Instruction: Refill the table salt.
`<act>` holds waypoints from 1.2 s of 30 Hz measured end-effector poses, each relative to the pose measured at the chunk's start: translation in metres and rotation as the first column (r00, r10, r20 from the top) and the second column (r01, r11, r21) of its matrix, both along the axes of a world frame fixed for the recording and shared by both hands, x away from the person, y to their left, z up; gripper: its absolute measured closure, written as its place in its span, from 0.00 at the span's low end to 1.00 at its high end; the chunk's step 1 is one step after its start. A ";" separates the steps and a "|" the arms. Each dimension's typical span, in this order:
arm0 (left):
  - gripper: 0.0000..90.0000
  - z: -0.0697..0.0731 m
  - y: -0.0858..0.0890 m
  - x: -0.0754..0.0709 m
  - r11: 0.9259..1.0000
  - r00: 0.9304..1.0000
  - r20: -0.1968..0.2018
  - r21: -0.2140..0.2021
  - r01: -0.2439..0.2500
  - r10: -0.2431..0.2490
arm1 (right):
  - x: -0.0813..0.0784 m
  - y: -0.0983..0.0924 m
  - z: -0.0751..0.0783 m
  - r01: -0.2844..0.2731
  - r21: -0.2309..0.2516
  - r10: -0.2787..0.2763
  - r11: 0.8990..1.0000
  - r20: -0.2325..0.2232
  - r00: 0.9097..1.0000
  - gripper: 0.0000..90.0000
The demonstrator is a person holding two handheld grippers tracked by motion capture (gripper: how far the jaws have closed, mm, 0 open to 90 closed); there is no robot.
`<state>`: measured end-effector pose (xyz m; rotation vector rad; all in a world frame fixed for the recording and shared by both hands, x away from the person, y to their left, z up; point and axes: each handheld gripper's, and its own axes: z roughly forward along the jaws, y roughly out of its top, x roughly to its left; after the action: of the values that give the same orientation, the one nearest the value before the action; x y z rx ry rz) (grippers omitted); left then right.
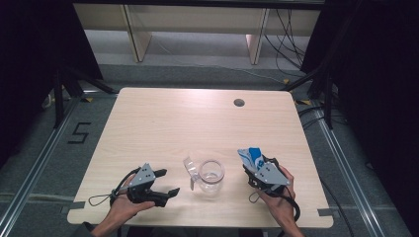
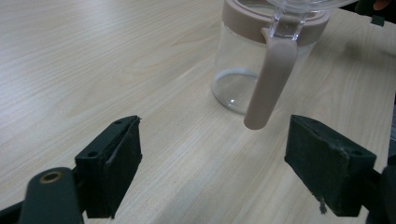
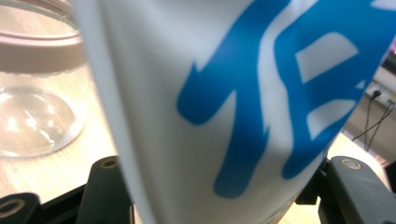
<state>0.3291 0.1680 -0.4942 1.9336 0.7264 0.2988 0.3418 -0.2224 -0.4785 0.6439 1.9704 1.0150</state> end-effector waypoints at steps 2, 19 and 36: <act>0.20 0.000 0.000 0.000 1.000 1.000 0.010 0.010 0.006 -0.007 | -0.001 0.002 0.000 -0.006 -0.004 0.006 1.000 -0.010 1.000 0.47; 0.20 -0.001 0.001 -0.001 1.000 1.000 0.012 0.016 0.000 -0.001 | -0.009 0.017 0.005 -0.027 -0.206 0.047 0.978 0.096 0.994 0.47; 0.20 -0.001 0.001 -0.002 1.000 1.000 0.013 0.027 0.004 -0.005 | -0.012 0.031 0.002 -0.058 -0.333 0.106 0.941 0.128 0.986 0.48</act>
<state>0.3275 0.1693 -0.4952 1.9564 0.7128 0.3194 0.3294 -0.1915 -0.4768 0.2972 1.9898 0.7331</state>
